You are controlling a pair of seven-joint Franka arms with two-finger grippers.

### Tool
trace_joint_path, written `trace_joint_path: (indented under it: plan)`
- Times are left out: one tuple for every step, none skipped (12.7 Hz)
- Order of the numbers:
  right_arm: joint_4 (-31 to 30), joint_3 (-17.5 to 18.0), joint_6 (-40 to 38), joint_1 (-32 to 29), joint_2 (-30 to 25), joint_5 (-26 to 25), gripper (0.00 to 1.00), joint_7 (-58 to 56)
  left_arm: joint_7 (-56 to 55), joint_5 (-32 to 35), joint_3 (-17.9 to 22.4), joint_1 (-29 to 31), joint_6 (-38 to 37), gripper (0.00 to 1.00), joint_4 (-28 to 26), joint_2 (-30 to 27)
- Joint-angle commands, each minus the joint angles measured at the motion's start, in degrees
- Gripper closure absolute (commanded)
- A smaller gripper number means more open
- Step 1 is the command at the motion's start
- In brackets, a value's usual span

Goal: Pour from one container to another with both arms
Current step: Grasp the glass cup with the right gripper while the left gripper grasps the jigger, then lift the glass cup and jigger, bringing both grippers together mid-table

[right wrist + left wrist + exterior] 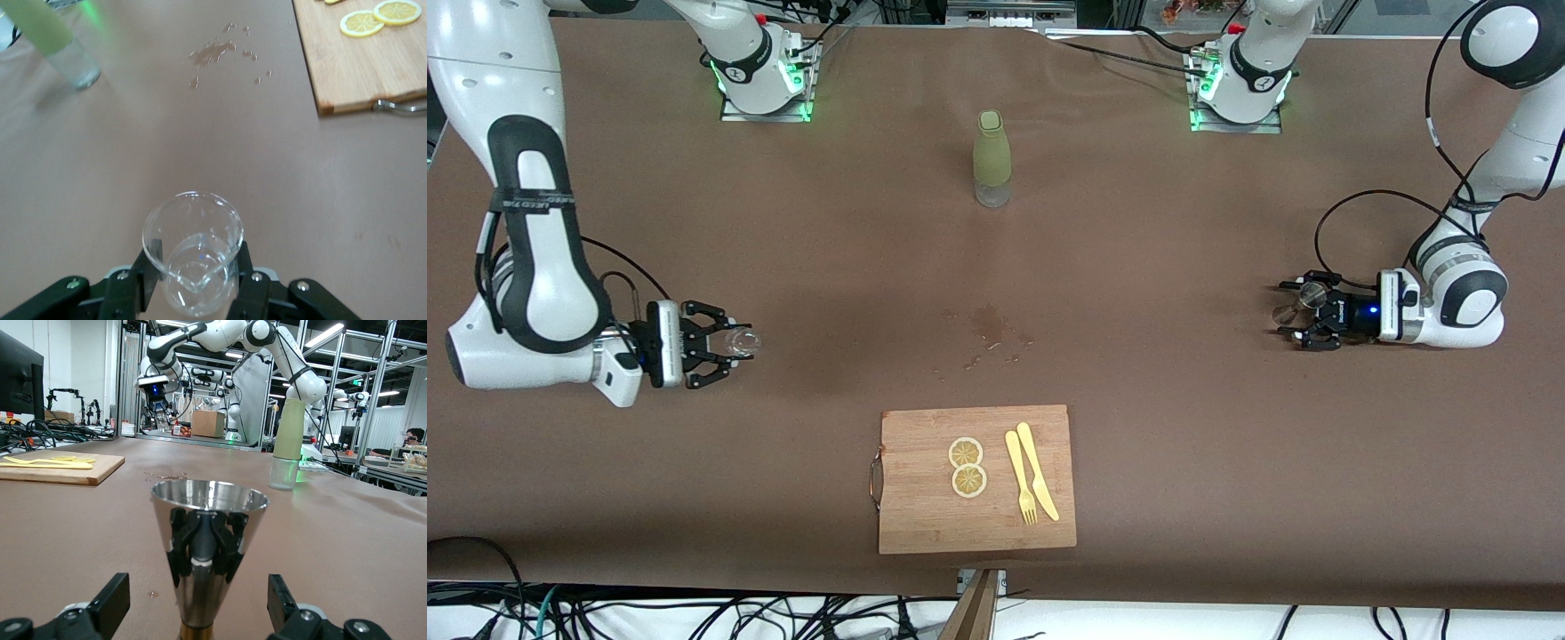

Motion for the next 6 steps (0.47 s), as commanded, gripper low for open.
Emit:
trace_joint_path:
  plan:
    - [0.36, 0.24, 0.20, 3.65, -2.45, -1.42, 0.85, 9.12, 5.23, -2.97, 0.66, -0.61, 1.73, 0.30, -2.98, -2.54]
    - [1.06, 0.24, 0.20, 5.23, -2.98, -1.51, 0.85, 12.38, 5.33, -2.97, 0.66, -0.61, 1.73, 0.39, -2.98, -2.54]
    - [2.54, 0.32, 0.20, 6.99, -2.99, -2.64, 0.85, 15.28, 5.33, -2.97, 0.66, -0.61, 1.73, 0.51, -2.98, -2.45]
    - [3.69, 0.33, 0.20, 8.49, -2.99, -4.30, 0.85, 18.27, 5.33, -2.97, 0.66, -0.61, 1.73, 0.61, -2.98, -2.45]
    - [4.66, 0.33, 0.20, 9.98, -2.99, -5.54, 0.85, 21.34, 5.76, -2.97, 0.66, -0.61, 1.65, 0.73, -2.98, -2.45]
    - [5.62, 0.24, 0.20, 11.82, -3.16, -6.94, 0.85, 23.98, 5.94, -3.06, 0.66, -0.61, 1.65, 0.88, -3.06, -2.45]
